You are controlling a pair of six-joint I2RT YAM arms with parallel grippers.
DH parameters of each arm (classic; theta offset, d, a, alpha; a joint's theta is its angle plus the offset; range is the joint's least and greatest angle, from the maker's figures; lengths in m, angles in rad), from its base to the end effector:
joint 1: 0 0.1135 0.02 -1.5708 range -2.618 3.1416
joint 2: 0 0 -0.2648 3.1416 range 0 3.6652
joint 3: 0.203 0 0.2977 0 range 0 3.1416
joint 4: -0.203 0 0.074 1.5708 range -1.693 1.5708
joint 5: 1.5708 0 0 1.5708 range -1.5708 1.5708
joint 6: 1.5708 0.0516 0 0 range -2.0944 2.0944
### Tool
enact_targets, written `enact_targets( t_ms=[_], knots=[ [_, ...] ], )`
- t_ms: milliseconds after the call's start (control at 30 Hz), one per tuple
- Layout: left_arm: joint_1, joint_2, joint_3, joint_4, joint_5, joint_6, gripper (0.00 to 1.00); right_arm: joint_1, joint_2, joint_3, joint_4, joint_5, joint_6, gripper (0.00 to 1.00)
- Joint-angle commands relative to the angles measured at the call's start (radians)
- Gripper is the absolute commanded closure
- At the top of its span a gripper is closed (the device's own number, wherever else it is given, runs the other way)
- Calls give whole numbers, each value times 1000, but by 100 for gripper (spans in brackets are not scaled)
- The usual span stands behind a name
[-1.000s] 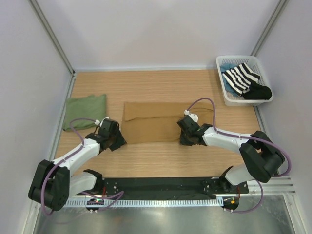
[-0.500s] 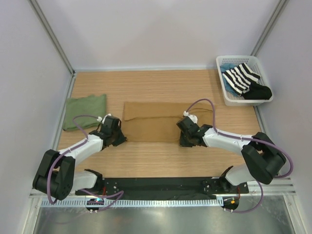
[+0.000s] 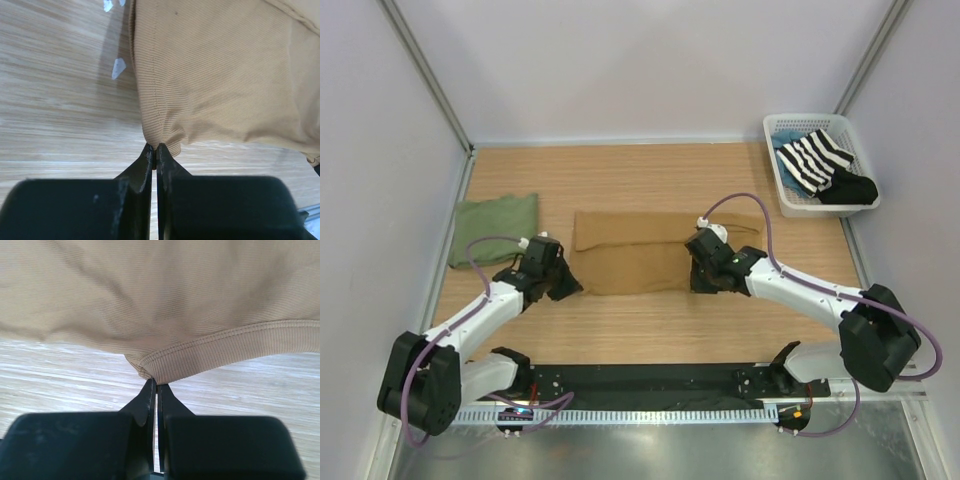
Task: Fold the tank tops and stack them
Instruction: Fold the tank top
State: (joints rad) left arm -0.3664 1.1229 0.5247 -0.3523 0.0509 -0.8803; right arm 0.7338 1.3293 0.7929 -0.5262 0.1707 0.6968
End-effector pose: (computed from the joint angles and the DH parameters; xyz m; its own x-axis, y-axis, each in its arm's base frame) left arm 0.2353 -0.0931 0.1354 -0.7810 -0.5250 -0.3383 -0.3402 0.8119 -0.4745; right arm 0.2277 0.1935 0.1641 -0.8817 0.0565 -0.4684 -0.0427 0.9792 0.1985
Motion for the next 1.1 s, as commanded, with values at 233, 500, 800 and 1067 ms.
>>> enact_targets(
  t_ms=[233,500,800,1067],
  knots=[
    [50,49,89,-14,78,27,100,-66,80,137,-21,-10,-98,99],
    [118,143,155,16,116,49,100,-148,159,195,-12,-34,-141,99],
    [155,198,233,21,162,60,100,-214,228,272,-24,-53,-180,99],
    [156,144,236,-14,162,63,100,-226,217,293,-38,-65,-198,99]
  ],
)
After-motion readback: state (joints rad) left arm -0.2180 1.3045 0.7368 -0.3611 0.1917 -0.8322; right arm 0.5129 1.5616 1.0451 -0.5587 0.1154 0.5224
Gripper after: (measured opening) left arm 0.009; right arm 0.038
